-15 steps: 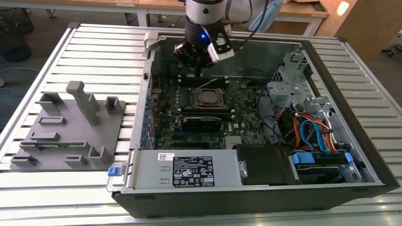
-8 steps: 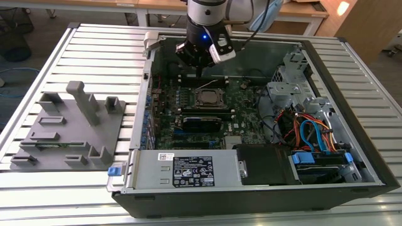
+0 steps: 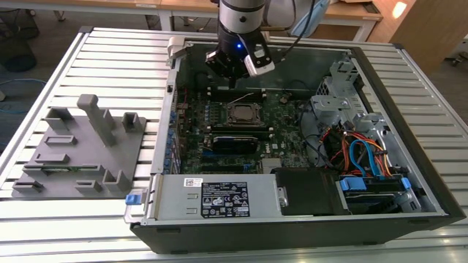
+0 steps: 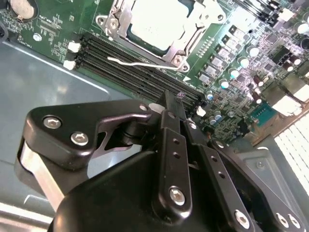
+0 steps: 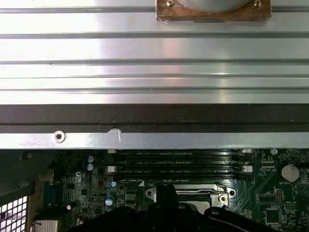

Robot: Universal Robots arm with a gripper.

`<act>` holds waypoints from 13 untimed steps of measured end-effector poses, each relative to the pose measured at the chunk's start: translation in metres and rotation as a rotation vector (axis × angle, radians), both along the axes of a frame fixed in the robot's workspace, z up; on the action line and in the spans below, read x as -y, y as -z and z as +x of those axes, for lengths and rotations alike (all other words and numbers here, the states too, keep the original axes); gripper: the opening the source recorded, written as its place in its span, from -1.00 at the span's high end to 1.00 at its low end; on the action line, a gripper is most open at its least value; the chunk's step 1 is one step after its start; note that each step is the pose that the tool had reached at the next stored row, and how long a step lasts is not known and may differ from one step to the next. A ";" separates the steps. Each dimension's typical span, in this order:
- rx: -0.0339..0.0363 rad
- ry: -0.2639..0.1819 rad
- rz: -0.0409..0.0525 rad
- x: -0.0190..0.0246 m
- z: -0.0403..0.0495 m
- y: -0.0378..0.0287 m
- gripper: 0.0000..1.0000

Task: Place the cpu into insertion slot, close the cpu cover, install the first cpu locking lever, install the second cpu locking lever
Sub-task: 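Install the first cpu locking lever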

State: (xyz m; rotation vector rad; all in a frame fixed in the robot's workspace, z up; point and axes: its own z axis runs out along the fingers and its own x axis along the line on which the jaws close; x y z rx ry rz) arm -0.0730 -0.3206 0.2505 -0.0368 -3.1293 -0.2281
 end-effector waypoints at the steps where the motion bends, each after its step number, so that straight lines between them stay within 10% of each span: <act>1: 0.0000 0.000 0.0000 0.0000 0.0007 0.0006 0.80; 13: -0.0013 -0.002 -0.0005 0.0006 0.0127 0.0110 0.80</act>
